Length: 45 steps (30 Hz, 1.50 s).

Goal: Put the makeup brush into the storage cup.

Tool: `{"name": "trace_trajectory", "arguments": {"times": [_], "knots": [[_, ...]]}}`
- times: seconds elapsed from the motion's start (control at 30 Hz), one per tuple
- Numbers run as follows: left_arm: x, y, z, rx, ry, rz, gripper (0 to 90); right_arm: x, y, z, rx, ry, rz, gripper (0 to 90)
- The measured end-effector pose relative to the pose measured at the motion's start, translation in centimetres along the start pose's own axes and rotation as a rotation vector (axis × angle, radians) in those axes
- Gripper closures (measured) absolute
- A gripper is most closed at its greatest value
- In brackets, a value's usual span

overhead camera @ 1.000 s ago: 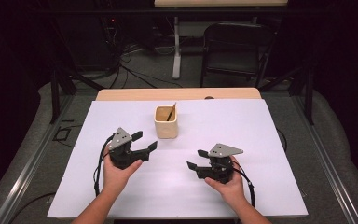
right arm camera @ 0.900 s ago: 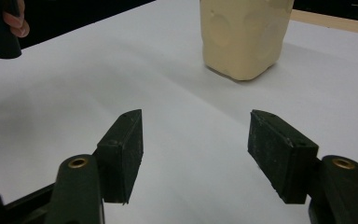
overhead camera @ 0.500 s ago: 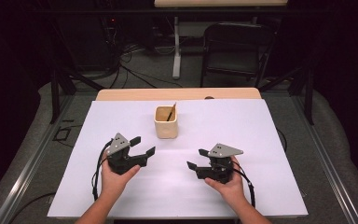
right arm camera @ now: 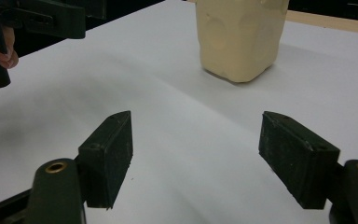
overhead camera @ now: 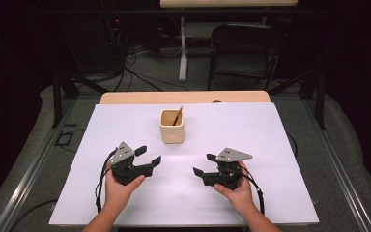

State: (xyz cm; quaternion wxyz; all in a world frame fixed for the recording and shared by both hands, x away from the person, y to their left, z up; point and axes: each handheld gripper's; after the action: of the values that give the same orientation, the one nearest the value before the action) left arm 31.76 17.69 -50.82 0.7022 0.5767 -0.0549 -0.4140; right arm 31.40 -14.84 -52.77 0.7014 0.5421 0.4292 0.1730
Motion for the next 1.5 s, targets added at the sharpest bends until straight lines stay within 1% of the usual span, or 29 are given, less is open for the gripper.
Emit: {"name": "trace_trajectory", "arguments": {"times": [0.03,0.17,0.33,0.8,1.03,1.1,1.27,1.4,1.5], "knots": [[0.0,0.0,0.0,-0.003,0.002,-0.006,28.4,0.0,0.0,0.0,0.006,0.002,-0.004,24.7],[0.0,-0.4,-0.3,-0.03,0.001,0.004,28.4,0.3,0.0,-0.1,-0.004,-0.001,-0.021,21.6],[-0.2,-0.7,-0.5,-0.043,0.003,0.003,28.4,0.3,-0.1,-0.1,-0.012,-0.008,-0.028,21.3],[-0.4,-1.9,-0.9,-0.024,0.024,-0.022,28.4,0.2,0.0,-0.1,-0.026,-0.008,-0.018,21.2],[-0.4,-2.3,-1.0,-0.033,0.023,-0.017,28.5,0.2,0.0,-0.2,-0.031,-0.01,-0.015,21.2],[-0.4,-2.5,-1.1,-0.016,0.026,-0.022,28.6,0.2,0.0,-0.2,-0.031,-0.01,-0.015,21.2],[-0.3,-2.7,-1.1,0.001,0.034,-0.03,28.6,0.1,0.0,-0.2,-0.029,-0.013,-0.014,21.2],[-0.3,-2.9,-0.9,0.03,0.047,-0.041,28.5,0.1,0.0,-0.2,-0.031,-0.012,-0.013,21.2],[-0.2,-3.0,-0.7,0.05,0.046,-0.048,28.5,0.1,0.0,-0.2,-0.032,-0.011,-0.013,21.2]]}}
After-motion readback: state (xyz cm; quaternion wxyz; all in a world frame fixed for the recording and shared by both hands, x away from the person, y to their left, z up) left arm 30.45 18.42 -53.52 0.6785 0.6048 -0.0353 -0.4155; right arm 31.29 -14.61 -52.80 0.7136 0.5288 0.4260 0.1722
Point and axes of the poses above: each handheld gripper's, and its own axes: x roughly forward along the jaws, y roughly out of its top, z roughly to its right, and after that the axes turned 12 degrees about -x, right-handed
